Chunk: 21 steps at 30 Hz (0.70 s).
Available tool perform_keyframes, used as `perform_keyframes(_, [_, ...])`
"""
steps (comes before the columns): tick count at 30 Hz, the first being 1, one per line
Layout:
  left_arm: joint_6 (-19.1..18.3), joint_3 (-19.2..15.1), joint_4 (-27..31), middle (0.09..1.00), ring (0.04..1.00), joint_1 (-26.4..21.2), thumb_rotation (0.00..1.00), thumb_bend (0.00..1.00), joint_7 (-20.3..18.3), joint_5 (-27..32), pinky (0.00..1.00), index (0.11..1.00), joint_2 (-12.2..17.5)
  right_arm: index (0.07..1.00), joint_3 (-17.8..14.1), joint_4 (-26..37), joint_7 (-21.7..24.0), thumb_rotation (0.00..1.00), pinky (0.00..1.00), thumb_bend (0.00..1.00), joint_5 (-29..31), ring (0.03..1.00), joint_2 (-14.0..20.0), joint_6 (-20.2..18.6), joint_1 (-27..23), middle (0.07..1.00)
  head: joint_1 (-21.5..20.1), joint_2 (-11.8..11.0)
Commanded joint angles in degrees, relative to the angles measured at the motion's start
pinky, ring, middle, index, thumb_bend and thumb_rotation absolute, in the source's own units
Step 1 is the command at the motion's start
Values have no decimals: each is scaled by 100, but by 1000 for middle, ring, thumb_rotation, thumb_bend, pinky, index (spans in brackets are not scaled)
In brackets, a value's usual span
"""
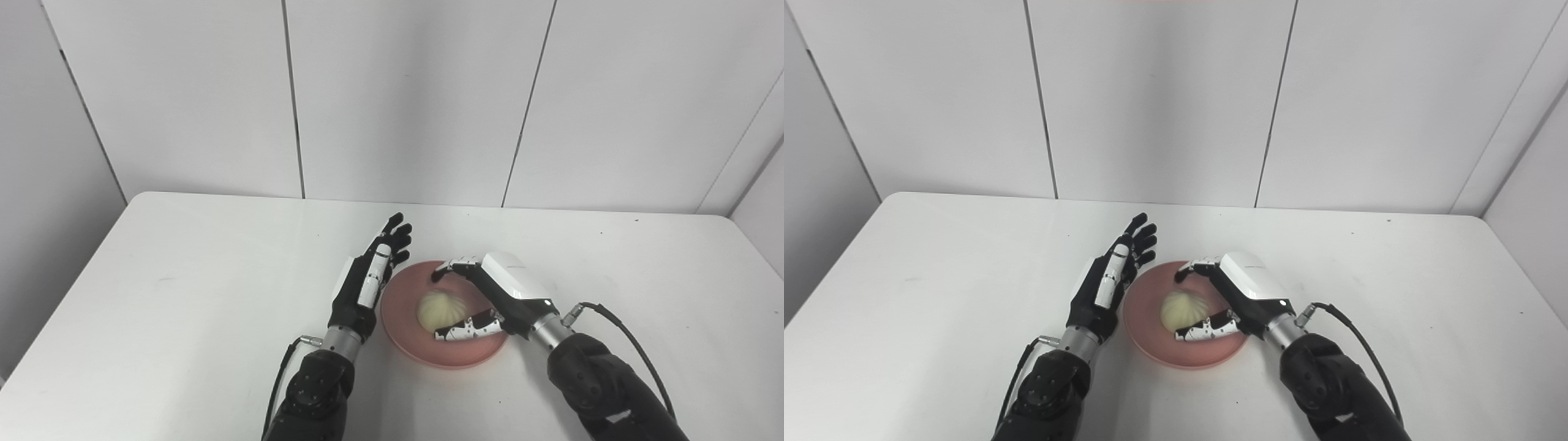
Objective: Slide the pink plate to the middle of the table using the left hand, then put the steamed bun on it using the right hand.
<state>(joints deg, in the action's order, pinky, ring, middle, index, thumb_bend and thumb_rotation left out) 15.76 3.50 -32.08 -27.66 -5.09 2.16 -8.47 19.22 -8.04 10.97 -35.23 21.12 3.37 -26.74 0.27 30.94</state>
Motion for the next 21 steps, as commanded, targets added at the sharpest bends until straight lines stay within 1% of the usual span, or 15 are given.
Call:
perform_keyframes(1, [35, -18, -26, 929, 934, 180, 1000, 343, 14, -22, 935, 913, 91, 892, -27, 245, 29, 541, 973, 686, -23, 988, 89, 168, -164, 974, 4, 2])
perform_keyframes(4, [68, -40, -5, 931, 932, 181, 1000, 361, 67, -34, 940, 917, 102, 904, -88, 304, 171, 559, 988, 713, 72, 999, 108, 28, -91, 997, -1, 14])
perform_keyframes(7, [196, -81, -54, 936, 935, 164, 991, 401, 78, 9, 941, 926, 119, 941, -176, 313, 216, 504, 994, 727, 178, 1000, 130, -1, 8, 1000, -3, 32])
perform_keyframes(8, [207, -83, -58, 935, 934, 162, 987, 424, 102, -19, 938, 926, 134, 976, -238, 304, 181, 461, 997, 736, 254, 1000, 125, 25, 61, 1000, -4, 35])
perform_keyframes(9, [207, -82, -57, 934, 934, 161, 989, 440, 120, -43, 936, 925, 145, 988, -283, 297, 158, 436, 995, 742, 307, 1000, 118, 48, 96, 1000, -4, 35])
perform_keyframes(10, [221, -88, -57, 933, 933, 163, 990, 453, 165, -83, 934, 924, 161, 996, -369, 280, 63, 432, 991, 742, 368, 1000, 106, 103, 169, 1000, -17, 37])
perform_keyframes(11, [232, -93, -56, 931, 931, 165, 989, 466, 194, -107, 933, 921, 174, 999, -424, 269, -3, 455, 980, 734, 403, 1000, 97, 140, 216, 1000, -22, 34])
perform_keyframes(13, [281, -93, -57, 935, 935, 171, 997, 471, 221, -142, 940, 926, 215, 1000, -606, 203, -290, 484, 942, 716, 529, 1000, 10, 313, 337, 1000, -60, 32])
perform_keyframes(14, [289, -76, -40, 936, 935, 180, 998, 471, 248, -199, 941, 927, 248, 1000, -696, 173, -542, 485, 939, 714, 518, 1000, -51, 442, 425, 1000, -78, 51])
perform_keyframes(16, [293, -62, -31, 945, 942, 190, 1000, 487, 275, -263, 941, 938, 299, 1000, -833, 86, -1049, 536, 930, 684, 485, 1000, -185, 753, 579, 1000, -80, 57])
perform_keyframes(17, [284, -62, -20, 948, 947, 198, 1000, 499, 286, -277, 946, 942, 321, 1000, -882, 28, -1288, 545, 930, 678, 475, 1000, -264, 907, 634, 1000, -79, 65])
perform_keyframes(18, [276, -62, -14, 952, 951, 202, 1000, 508, 291, -279, 950, 945, 333, 1000, -906, -18, -1430, 559, 932, 670, 471, 1000, -311, 1007, 659, 1000, -79, 65])
perform_keyframes(19, [241, -55, 14, 953, 952, 214, 1000, 511, 308, -308, 952, 946, 352, 1000, -989, -72, -1624, 564, 933, 668, 556, 1000, -441, 1103, 713, 1000, -68, 64])
perform_keyframes(20, [215, -48, 34, 962, 966, 222, 1000, 517, 321, -331, 971, 954, 365, 1000, -1042, -108, -1749, 606, 941, 649, 619, 1000, -527, 1160, 747, 1000, -68, 64])
perform_keyframes(21, [138, -29, 94, 968, 974, 244, 1000, 520, 346, -387, 980, 959, 390, 1000, -1129, -92, -1858, 640, 948, 642, 705, 1000, -647, 1126, 800, 1000, -53, 72])
